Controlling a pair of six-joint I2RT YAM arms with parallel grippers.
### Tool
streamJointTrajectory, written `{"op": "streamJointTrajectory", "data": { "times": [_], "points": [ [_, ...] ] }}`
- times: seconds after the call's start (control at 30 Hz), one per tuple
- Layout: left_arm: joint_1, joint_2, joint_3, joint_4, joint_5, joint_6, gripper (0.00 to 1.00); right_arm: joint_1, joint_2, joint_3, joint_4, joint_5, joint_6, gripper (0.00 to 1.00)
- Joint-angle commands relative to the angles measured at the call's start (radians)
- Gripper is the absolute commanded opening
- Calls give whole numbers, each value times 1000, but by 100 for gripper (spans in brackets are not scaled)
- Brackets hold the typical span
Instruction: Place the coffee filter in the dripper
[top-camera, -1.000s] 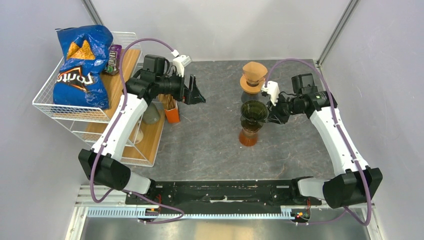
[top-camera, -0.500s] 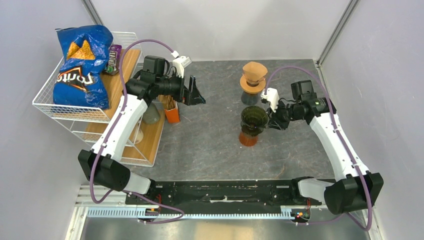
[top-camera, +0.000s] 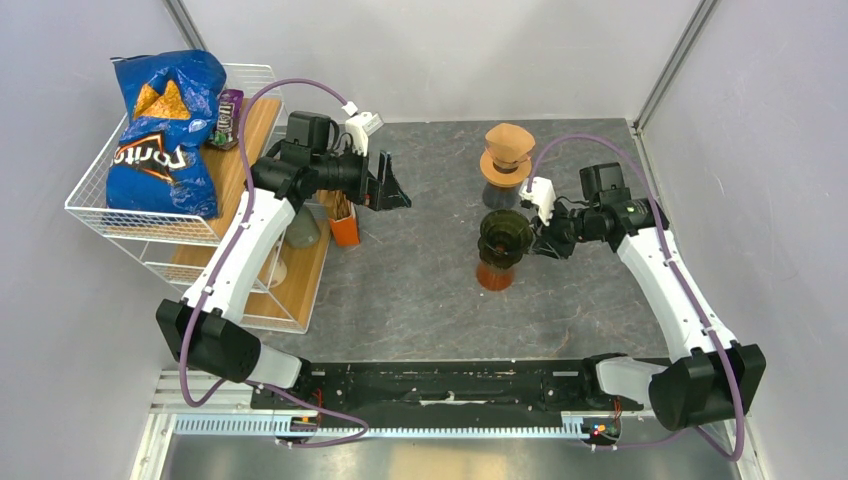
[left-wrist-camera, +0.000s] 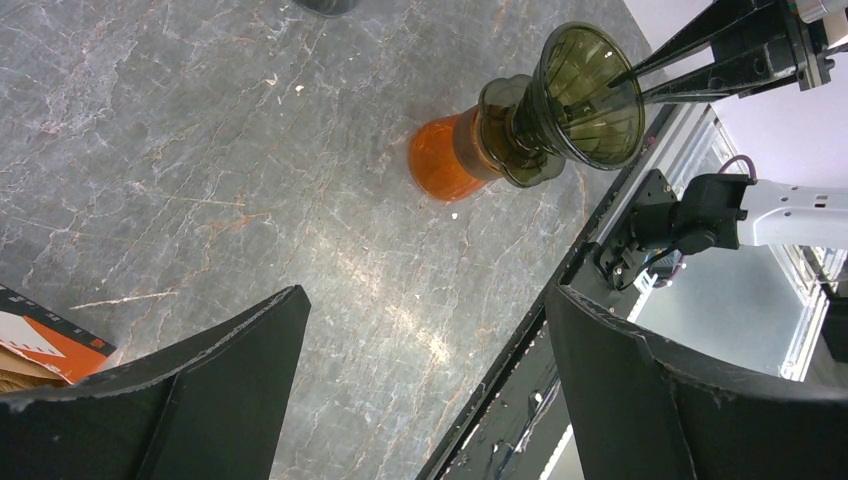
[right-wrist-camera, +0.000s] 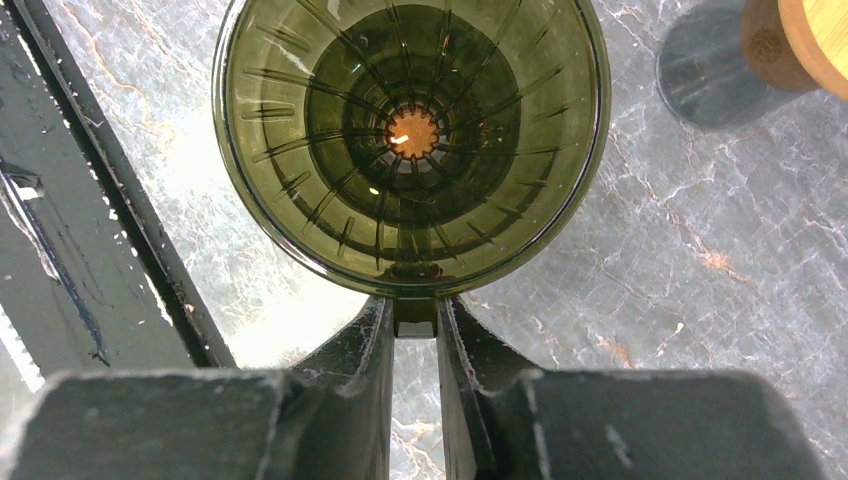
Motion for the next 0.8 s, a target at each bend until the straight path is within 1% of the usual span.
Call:
{"op": "streamJointTrajectory", "data": {
  "times": [0.0, 0.2, 0.77],
  "points": [
    [-1, -37, 14, 19, 14, -8, 97, 24, 8, -14, 19, 4, 6, 0],
    [-1, -39, 13, 19, 12, -9, 97, 78, 22, -1, 47, 6, 49, 0],
    [-1, -45, 12, 17, 12, -12, 97, 260, 87, 61, 137, 86, 167, 0]
  ]
}}
